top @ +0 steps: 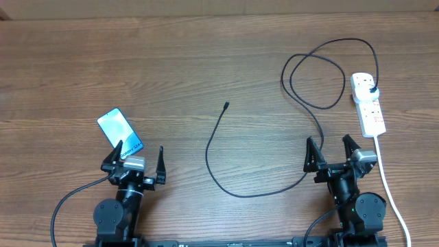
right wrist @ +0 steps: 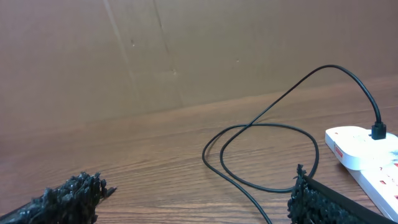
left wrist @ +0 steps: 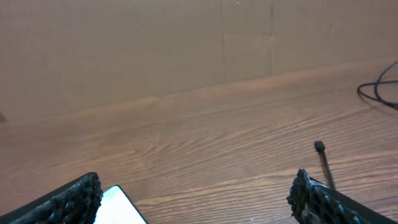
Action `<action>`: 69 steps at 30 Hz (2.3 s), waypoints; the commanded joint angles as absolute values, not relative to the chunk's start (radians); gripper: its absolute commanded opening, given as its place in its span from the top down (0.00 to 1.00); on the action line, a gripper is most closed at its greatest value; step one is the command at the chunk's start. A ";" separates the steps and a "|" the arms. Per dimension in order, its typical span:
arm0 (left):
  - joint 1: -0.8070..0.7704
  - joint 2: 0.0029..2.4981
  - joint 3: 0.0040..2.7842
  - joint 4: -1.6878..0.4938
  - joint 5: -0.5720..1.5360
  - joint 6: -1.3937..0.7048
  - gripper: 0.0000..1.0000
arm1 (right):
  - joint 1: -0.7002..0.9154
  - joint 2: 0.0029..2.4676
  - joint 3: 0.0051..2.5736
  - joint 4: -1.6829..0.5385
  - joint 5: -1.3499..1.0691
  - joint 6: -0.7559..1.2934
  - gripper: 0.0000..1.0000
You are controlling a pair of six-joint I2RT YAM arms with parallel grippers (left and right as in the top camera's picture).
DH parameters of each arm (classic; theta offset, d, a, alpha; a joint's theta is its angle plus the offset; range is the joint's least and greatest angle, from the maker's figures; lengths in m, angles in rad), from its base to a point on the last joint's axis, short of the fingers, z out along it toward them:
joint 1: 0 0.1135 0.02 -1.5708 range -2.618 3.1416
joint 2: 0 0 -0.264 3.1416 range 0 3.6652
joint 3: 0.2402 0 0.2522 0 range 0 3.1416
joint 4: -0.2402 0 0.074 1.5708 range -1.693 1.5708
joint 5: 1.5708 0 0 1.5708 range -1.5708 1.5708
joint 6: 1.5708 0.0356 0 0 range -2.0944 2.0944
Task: Plug charger to phone and switch on socket
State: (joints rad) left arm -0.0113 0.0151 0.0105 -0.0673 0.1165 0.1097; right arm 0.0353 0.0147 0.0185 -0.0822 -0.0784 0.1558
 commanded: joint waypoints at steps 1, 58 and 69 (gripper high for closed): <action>-0.003 0.006 0.005 -0.066 0.131 0.027 0.00 | 0.039 0.004 0.008 -0.078 -0.072 0.152 0.00; -0.040 1.037 0.915 -0.554 0.459 -0.038 0.00 | 0.039 0.004 0.008 -0.078 -0.072 0.152 0.00; -0.039 1.085 0.924 -0.588 0.435 -0.088 0.00 | 0.039 0.004 0.008 -0.078 -0.072 0.152 0.00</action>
State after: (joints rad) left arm -0.0380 1.0786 0.8894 -0.5926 0.4484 -0.0387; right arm 0.0353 0.0147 0.0185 -0.0822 -0.0780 0.1566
